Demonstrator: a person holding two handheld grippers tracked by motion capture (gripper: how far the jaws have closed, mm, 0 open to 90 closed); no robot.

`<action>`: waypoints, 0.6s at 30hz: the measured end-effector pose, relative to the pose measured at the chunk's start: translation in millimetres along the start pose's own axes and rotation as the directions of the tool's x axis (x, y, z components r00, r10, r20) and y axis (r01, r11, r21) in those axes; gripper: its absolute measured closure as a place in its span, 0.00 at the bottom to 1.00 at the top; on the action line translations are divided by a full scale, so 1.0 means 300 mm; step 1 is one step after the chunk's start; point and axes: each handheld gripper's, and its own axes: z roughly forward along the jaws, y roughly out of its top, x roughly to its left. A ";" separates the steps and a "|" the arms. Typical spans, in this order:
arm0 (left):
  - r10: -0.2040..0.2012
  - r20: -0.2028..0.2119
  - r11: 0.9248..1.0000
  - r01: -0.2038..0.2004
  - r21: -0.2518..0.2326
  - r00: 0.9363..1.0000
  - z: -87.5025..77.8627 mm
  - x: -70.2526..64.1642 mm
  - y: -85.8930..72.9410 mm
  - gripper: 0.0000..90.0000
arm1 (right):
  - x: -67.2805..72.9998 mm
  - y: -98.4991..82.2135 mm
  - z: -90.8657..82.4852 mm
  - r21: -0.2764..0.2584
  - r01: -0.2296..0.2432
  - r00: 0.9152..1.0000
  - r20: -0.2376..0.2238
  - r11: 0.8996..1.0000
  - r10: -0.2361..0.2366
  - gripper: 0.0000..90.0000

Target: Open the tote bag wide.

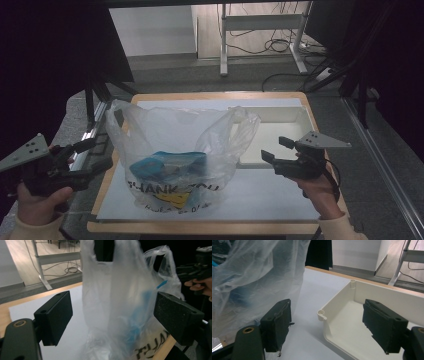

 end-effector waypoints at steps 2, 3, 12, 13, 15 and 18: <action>0.003 0.012 1.000 -0.003 0.000 1.000 0.013 -0.009 0.017 0.17 | -0.005 -0.002 0.006 0.002 -0.006 1.000 0.002 1.000 0.006 0.26; 0.007 0.012 1.000 -0.007 0.002 1.000 0.020 -0.011 0.026 0.17 | -0.007 -0.002 0.008 0.004 -0.007 1.000 0.005 1.000 0.007 0.26; -0.011 -0.008 1.000 0.011 0.015 1.000 0.084 0.012 0.051 0.46 | 0.016 0.015 -0.002 -0.003 0.006 1.000 -0.020 1.000 -0.006 0.26; -0.020 -0.001 1.000 0.020 0.014 1.000 0.090 0.018 0.048 0.51 | 0.023 0.019 -0.005 -0.003 0.013 1.000 -0.027 1.000 -0.013 0.26; -0.030 0.000 0.999 0.030 0.018 1.000 0.099 0.026 0.042 0.59 | 0.046 0.032 -0.014 -0.010 0.018 0.998 -0.052 1.000 -0.019 0.26; -0.035 0.017 0.999 0.034 0.026 0.999 0.114 0.032 0.035 0.72 | 0.081 0.059 -0.036 -0.027 0.026 0.993 -0.111 0.999 -0.029 0.25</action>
